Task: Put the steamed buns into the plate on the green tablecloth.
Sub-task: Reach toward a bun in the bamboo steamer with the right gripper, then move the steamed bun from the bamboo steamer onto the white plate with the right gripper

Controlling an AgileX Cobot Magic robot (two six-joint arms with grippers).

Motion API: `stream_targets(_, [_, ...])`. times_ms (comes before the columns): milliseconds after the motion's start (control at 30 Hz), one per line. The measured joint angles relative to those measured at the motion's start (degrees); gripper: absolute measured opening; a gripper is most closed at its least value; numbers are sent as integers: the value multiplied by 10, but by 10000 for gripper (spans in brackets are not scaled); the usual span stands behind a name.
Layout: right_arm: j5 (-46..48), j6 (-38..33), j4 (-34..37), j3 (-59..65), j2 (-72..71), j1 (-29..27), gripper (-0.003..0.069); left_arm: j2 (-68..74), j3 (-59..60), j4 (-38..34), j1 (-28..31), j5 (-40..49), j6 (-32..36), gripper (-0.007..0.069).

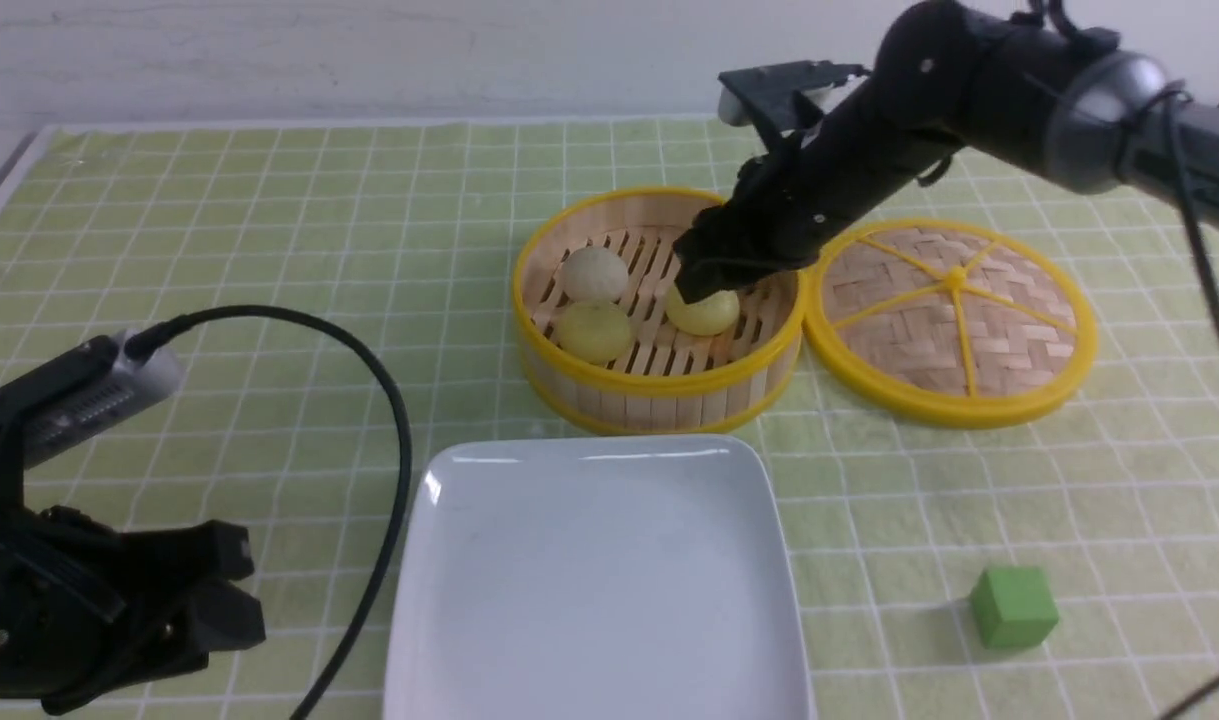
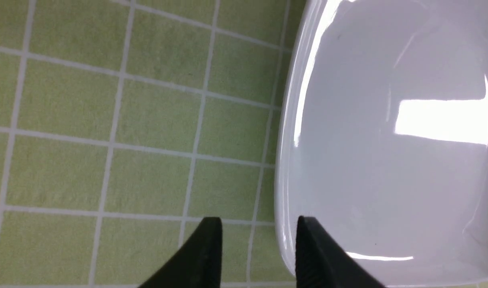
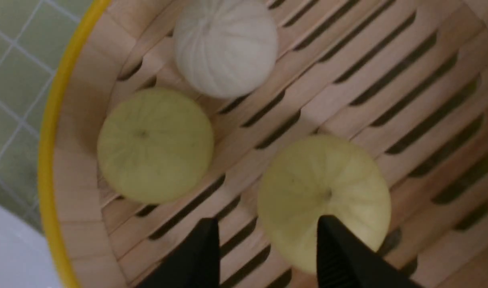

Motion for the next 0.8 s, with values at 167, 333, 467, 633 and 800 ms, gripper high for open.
stream_targets(167, [-25,0,-50,-32,41,-1,345,0,0,-1,0,-4,0,297])
stream_targets(333, [-38,0,-49,-37,62,-1,311,0,0,-2,0,-5,0,297])
stream_targets(467, [-27,0,-43,-40,57,-1,113,0,0,-2,0,-6,0,297])
stream_targets(633, [56,18,-48,-36,3,-1,13,0,0,-2,0,-6,0,297])
stream_targets(800, [220,30,-45,-25,-133,0,13,0,0,-2,0,-14,0,297])
